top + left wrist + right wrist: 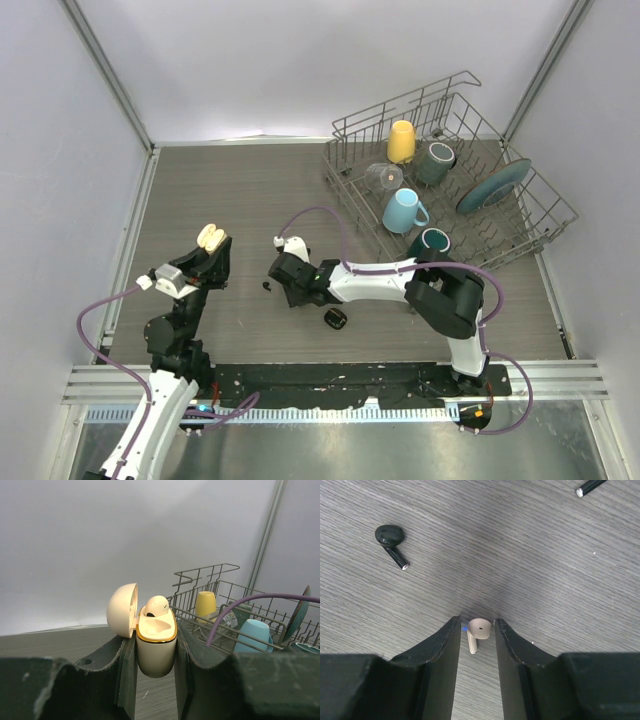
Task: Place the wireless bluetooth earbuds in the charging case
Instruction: Pick up the earbud from the center of the board.
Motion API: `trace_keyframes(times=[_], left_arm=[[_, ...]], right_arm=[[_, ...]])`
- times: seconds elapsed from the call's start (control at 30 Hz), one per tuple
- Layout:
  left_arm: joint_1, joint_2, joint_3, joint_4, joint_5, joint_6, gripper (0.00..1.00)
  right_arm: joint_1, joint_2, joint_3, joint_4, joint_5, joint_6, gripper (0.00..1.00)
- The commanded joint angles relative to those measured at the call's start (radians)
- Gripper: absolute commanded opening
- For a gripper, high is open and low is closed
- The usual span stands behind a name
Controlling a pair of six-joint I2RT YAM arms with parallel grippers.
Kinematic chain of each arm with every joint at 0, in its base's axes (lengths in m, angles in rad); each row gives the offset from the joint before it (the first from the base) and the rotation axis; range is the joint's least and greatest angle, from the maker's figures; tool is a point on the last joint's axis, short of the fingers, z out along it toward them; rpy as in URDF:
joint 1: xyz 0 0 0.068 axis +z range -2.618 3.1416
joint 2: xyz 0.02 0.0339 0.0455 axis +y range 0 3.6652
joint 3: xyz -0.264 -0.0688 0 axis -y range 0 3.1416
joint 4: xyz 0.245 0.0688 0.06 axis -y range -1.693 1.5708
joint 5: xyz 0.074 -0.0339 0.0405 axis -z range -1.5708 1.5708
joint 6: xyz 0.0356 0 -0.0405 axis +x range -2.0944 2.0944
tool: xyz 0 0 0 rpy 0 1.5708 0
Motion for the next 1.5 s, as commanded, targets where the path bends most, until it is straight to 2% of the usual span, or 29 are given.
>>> trace_keyframes(times=[0.0,0.3,0.47,0.67,0.73,0.8,0.97,1.23,1.47], left_arm=[[0.007,0.006,-0.045,0.05,-0.016,-0.001,0.0],[0.007,0.017,-0.049,0.061,-0.016,-0.002,0.0],[0.007,0.012,-0.051,0.057,-0.017,-0.002,0.0],[0.007,0.009,-0.051,0.057,-0.017,-0.004,0.0],[0.009,0.009,-0.053,0.057,-0.017,-0.007,0.0],[0.007,0.009,-0.053,0.057,-0.016,-0.012,0.0],[0.007,0.02,-0.051,0.061,0.0,-0.016,0.0],[0.007,0.096,-0.037,0.12,0.107,-0.019,0.0],[0.007,0.198,-0.01,0.229,0.175,-0.036,0.0]], right_arm=[[-0.004,0.025,0.025,-0.07,0.037,0.005,0.4],[-0.004,0.03,0.016,-0.071,0.03,0.028,0.4],[-0.004,0.033,0.024,-0.068,0.022,0.036,0.34],[-0.004,0.033,0.024,-0.071,0.019,0.037,0.25],[-0.004,0.029,0.018,-0.064,0.022,0.03,0.2],[-0.004,0.006,0.007,-0.047,0.036,0.028,0.11],[-0.004,-0.097,-0.034,0.019,0.066,-0.01,0.01],[-0.002,-0.437,-0.214,0.303,0.131,-0.079,0.01],[-0.002,-0.695,-0.409,0.732,0.109,-0.165,0.01]])
